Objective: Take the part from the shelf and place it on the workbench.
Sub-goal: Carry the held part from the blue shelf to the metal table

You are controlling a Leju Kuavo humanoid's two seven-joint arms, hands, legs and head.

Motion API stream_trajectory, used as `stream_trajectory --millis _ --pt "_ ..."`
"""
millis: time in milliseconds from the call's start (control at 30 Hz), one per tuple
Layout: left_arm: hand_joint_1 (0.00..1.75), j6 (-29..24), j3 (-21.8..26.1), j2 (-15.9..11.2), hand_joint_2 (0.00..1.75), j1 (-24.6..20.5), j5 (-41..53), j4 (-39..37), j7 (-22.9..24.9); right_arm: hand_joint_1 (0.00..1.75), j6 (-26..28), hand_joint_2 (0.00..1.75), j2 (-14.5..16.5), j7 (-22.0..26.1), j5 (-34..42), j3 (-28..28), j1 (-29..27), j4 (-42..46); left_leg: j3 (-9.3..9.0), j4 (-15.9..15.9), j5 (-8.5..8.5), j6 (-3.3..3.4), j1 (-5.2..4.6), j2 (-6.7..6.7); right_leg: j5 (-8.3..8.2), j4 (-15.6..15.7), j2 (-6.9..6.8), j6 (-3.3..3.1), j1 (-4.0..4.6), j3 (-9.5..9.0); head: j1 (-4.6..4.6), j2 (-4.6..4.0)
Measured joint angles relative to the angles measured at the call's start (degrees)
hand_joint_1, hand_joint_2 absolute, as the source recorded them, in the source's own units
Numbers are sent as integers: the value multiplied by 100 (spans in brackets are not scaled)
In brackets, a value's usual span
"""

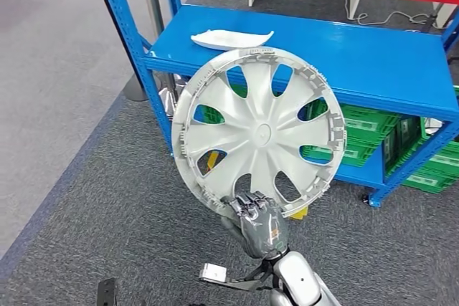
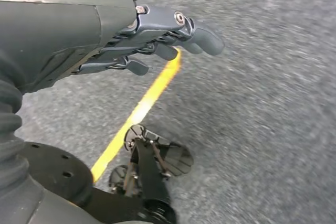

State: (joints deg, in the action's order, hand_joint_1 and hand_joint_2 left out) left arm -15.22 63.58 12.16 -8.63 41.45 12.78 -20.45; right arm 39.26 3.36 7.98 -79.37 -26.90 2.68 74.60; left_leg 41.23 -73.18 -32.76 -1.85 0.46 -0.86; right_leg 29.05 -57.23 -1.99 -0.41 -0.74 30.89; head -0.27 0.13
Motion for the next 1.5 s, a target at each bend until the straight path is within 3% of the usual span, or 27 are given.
stream_trajectory --millis 33,67,100,167,233,300,367,433,500,533,600,667,733,800,867,933,1000,1033,1067,1100,1167,1233,1300,1333,1400,1433,1500 --pt "0 -11 -3 10 175 35 1 -1 25 175 0 175 -37 -14 -23 -3 -27 21 -20 13 73 -10 15 14 6 -4 -71 2 1 0 -1 0" --pt "0 -19 -4 16 175 66 1 -1 41 175 0 175 -65 -29 -38 -7 -43 43 -139 236 233 -12 24 38 14 -8 -137 8 1 -4 -1 0" --pt "0 -23 -5 20 175 85 2 -1 51 175 0 175 -87 -44 -44 -9 -52 70 -324 607 433 -3 25 117 24 -11 -198 20 2 -10 -1 0" --pt "0 -27 -8 34 175 86 1 -1 55 175 0 175 -124 -62 -46 -11 -60 128 -634 1261 656 42 -29 356 48 -27 -317 63 35 -10 1 0" --pt "0 -29 -10 48 175 82 0 -1 58 175 1 175 -151 -61 -57 -22 -63 159 -698 1471 656 110 -84 449 62 -34 -430 112 68 -4 8 0" --pt "0 -29 -10 56 175 108 -1 -1 64 175 1 175 -162 -69 -76 -39 -65 179 -677 1504 675 194 -79 332 95 -42 -495 167 56 -3 13 0" --pt "0 -22 -10 64 175 112 -1 -1 68 175 3 175 -172 -87 -101 -47 -64 215 -675 1538 711 285 -63 209 283 -288 -259 210 31 114 34 0" --pt "0 -8 -11 78 175 74 -1 -1 69 175 4 175 -204 -81 -110 -49 -66 237 -662 1547 735 347 -62 75 630 -986 76 218 19 456 69 0" --pt "0 21 -14 94 175 30 9 -1 69 175 4 175 -240 -42 -77 -57 -67 240 -651 1540 745 371 -78 -80 816 -1624 179 215 21 787 81 0" --pt "0 39 -19 101 175 12 21 -1 68 175 4 175 -250 -22 -48 -67 -62 240 -650 1532 748 373 -82 -160 750 -1667 192 212 20 826 81 0" --pt "0 68 -34 113 175 -23 46 -1 67 175 4 175 -253 3 2 -86 -33 240 -649 1502 748 367 -80 -323 363 -1138 279 199 5 595 81 0" --pt "0 89 -49 125 175 -65 60 -1 57 175 5 175 -257 15 19 -98 11 243 -614 1448 746 336 -83 -470 95 -454 580 191 -39 259 76 0" --pt "0 118 -58 134 175 -105 67 -1 29 175 8 175 -268 38 20 -122 52 248 -544 1417 774 268 -72 -599 76 -210 756 174 -53 135 70 0" --pt "0 147 -60 134 175 -131 27 -1 0 175 10 175 -279 55 31 -169 113 250 -488 1416 812 192 -46 -689 45 -178 637 120 -42 129 71 0" --pt "0 196 -51 133 175 -165 -56 -1 -31 175 11 175 -282 52 49 -207 183 257 -401 1242 697 135 -58 -469 15 -145 474 63 -48 109 49 0" --pt "0 249 -41 135 175 -215 -93 -1 -49 175 11 175 -294 49 54 -214 187 296 -147 635 353 86 -60 -121 17 -132 276 28 -37 93 25 0" --pt "0 232 -38 140 175 -231 -78 -1 -11 175 11 175 -316 66 36 -211 132 361 131 -35 73 51 -29 -4 33 -133 74 10 -23 89 20 0" --pt "0 204 -36 142 175 -218 -70 -1 22 175 11 175 -324 77 19 -211 101 387 164 -146 72 44 -16 9 42 -133 -14 7 -21 86 20 0" --pt "0 175 -33 144 175 -198 -69 -1 53 175 11 175 -330 85 1 -211 77 406 91 -33 179 45 -9 22 53 -134 -93 9 -19 79 18 0" --pt "0 155 -31 144 175 -175 -69 -1 74 175 11 175 -334 90 -13 -211 58 420 -73 275 360 56 -8 63 67 -134 -167 15 -18 65 19 0" --pt "0 127 -26 146 175 -144 -73 -1 86 175 11 175 -336 108 -8 -212 44 439 -446 1018 651 103 -60 315 98 -138 -298 45 2 41 17 0" --pt "0 97 -13 150 175 -127 -124 -1 79 175 11 175 -338 173 58 -228 73 428 -594 1374 699 161 -125 492 120 -140 -419 86 35 39 22 0" --pt "0 80 38 146 175 -78 -210 -1 52 175 9 175 -326 263 152 -301 194 341 -586 1430 697 224 -136 399 141 -132 -528 132 45 44 23 0" --pt "0 80 68 142 175 -39 -248 -1 38 175 7 175 -311 300 193 -351 287 264 -593 1456 711 257 -125 336 180 -158 -472 158 35 58 26 0" --pt "0 96 117 132 175 16 -297 -1 26 175 5 175 -269 351 261 -456 474 86 -614 1504 745 332 -91 213 391 -482 -178 192 13 214 42 0" --pt "0 138 135 128 175 33 -322 -1 17 175 5 175 -255 368 290 -502 541 -9 -614 1507 751 355 -86 146 545 -814 5 196 5 371 50 0" --pt "0 269 184 118 175 61 -355 -1 -15 175 7 175 -241 384 326 -585 606 -175 -614 1503 755 382 -83 -22 775 -1535 155 204 5 754 53 0"
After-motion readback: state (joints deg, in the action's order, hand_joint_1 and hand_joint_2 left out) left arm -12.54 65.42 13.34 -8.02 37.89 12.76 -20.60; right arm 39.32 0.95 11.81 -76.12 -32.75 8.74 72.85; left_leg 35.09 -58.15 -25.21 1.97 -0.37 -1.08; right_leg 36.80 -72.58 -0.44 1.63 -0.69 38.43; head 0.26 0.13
